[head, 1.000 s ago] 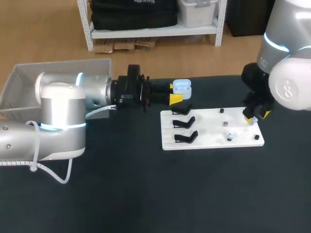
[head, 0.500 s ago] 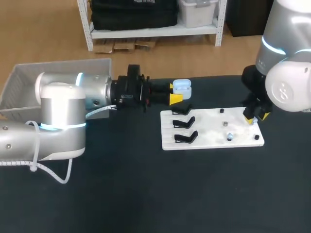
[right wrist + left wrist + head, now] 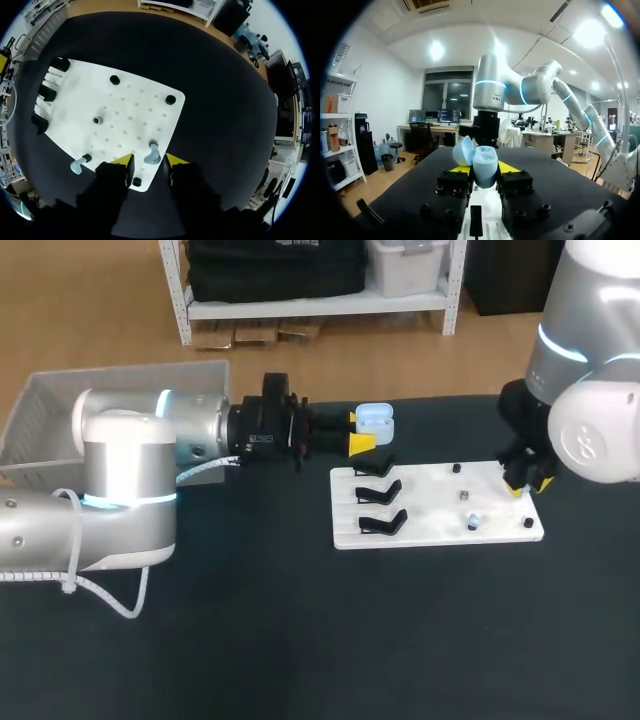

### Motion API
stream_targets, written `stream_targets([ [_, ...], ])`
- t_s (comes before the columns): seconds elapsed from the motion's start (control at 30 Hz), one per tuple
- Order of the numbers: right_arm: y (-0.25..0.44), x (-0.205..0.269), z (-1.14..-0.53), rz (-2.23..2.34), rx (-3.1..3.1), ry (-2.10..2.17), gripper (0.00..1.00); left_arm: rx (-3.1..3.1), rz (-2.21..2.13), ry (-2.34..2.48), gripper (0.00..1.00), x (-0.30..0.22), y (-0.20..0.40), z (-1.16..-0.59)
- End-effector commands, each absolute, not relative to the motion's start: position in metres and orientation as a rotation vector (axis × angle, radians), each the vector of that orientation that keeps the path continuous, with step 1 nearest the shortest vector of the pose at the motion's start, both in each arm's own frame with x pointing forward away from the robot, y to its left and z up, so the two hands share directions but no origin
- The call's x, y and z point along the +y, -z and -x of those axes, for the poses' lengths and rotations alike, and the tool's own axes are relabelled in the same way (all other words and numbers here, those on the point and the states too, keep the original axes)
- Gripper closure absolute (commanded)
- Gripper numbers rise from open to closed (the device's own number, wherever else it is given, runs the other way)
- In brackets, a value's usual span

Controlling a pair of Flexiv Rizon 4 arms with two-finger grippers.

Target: Pick up each earbud case from the left stands, insert the matching earbuds, close the lid, and place the case in the box.

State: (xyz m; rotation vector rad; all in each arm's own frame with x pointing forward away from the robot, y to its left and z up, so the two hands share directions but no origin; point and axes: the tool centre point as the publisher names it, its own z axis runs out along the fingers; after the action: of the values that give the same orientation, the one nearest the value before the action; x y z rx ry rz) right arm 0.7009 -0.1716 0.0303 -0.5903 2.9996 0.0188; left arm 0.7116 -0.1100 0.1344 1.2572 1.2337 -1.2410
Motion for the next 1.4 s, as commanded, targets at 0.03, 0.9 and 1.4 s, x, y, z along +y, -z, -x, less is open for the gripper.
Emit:
stream_targets([
  [0.03, -0.03, -0.171, -0.698, 0.585, 2.992, -0.011, 0.69, 1.233, -1.251, 1.234, 1.0, -0.11, -0.134, -0.71],
  [0.9, -0.085, -0.168, -0.688, 0.548, 2.97, 0.129, 1.0, 1.233, -1.251, 1.234, 1.0, -0.11, -0.134, -0.71],
  [1.4, -0.203, -0.098, -0.667, 0.361, 2.947, 0.057, 1.0, 1.233, -1.251, 1.234, 1.0, -0.11, -0.134, -0.71],
])
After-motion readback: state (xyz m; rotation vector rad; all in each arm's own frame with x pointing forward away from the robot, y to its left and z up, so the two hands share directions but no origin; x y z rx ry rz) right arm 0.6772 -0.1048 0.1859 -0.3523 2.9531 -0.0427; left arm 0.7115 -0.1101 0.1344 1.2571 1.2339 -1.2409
